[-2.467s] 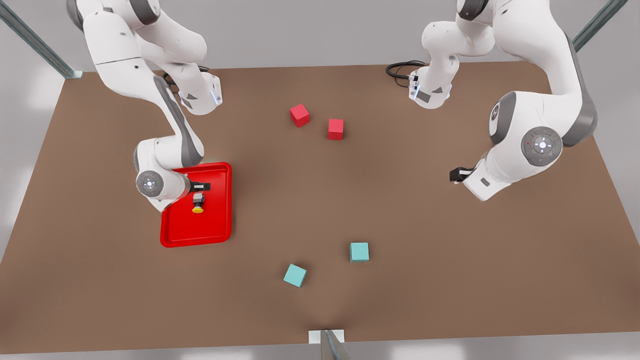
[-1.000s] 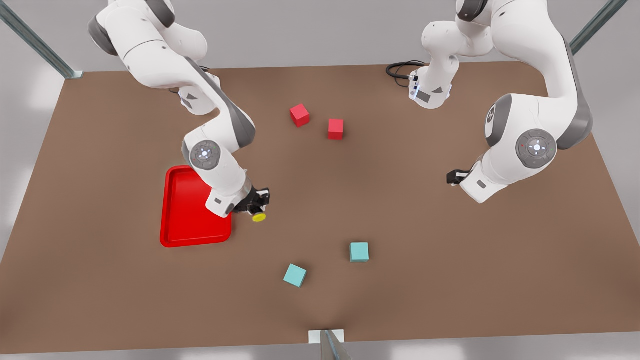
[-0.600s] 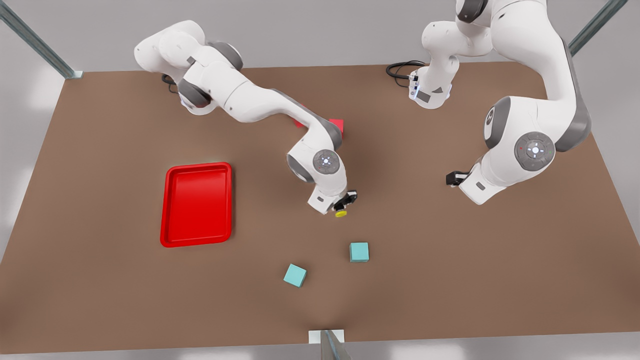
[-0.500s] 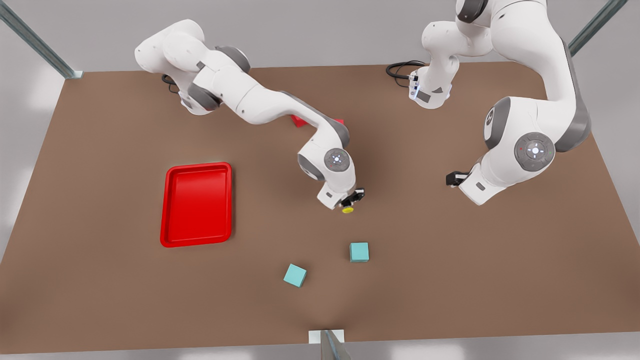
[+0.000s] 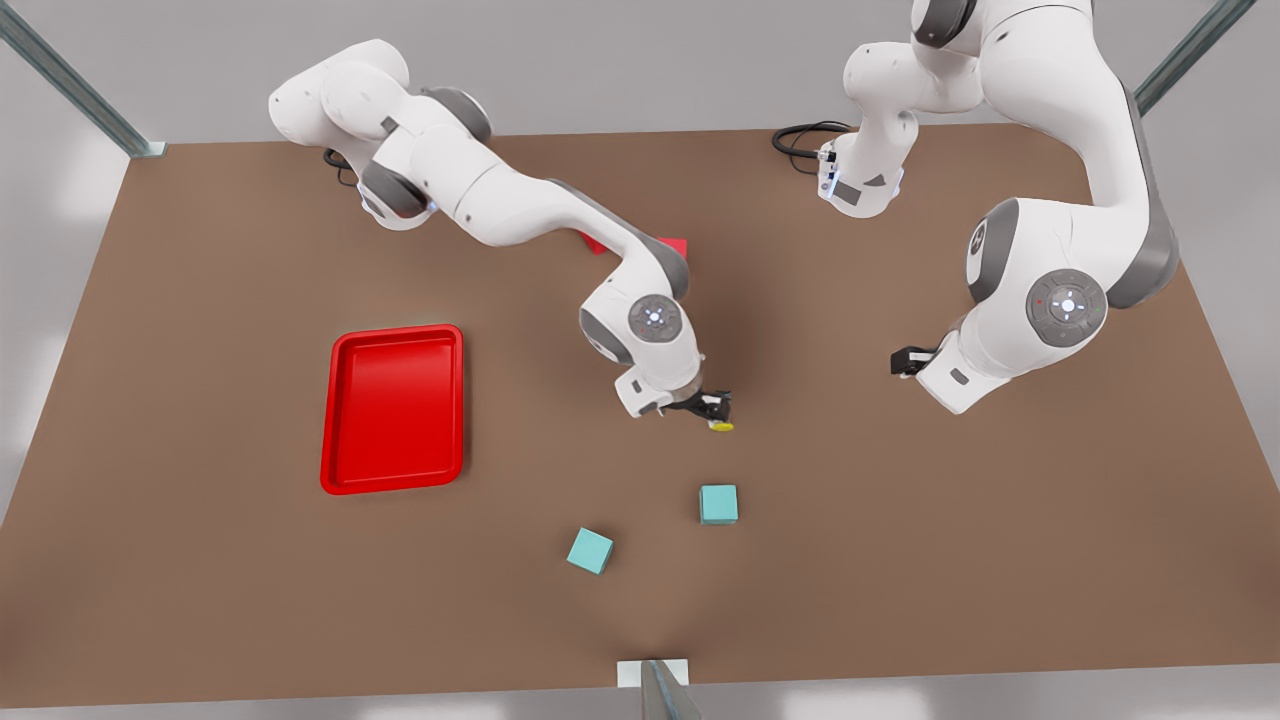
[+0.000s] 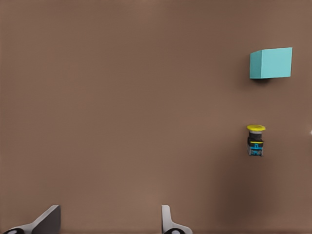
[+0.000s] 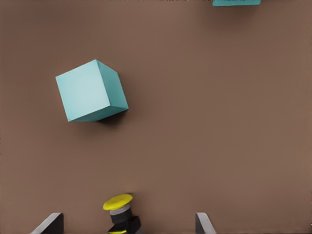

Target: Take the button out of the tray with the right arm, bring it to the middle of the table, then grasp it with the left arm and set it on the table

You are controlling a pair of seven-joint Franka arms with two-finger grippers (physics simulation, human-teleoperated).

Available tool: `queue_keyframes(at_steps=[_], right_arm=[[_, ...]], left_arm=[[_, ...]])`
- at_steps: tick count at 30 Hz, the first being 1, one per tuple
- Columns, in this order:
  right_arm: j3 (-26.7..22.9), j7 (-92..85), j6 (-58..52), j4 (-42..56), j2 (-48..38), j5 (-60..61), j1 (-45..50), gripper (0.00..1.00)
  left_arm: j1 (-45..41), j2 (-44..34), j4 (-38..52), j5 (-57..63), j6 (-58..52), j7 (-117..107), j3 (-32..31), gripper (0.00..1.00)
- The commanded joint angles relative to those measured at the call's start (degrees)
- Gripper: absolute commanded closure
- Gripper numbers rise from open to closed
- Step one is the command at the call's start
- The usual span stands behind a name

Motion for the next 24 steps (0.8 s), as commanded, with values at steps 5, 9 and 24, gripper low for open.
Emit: queue_keyframes(at_steps=[5,9,24], right_arm=[[0.3,-14.5,-16.4,-0.3,-10.1,0.3,-9.4,0.0],[-0.3,-52.1,-27.5,-23.3,-34.2,0.3,-27.3,0.0],[-0.3,-57.0,-35.0,-32.6,-45.2,-1.1,-44.9,0.0]], left_arm=[[-5.3,2.9,0.0,-0.7,0.6,-15.6,0.0,0.0],[-17.9,15.9,0.1,-10.2,18.1,-52.0,0.0,0.0],[-21.5,19.3,-15.5,-1.7,45.5,-10.1,-0.5,0.0]])
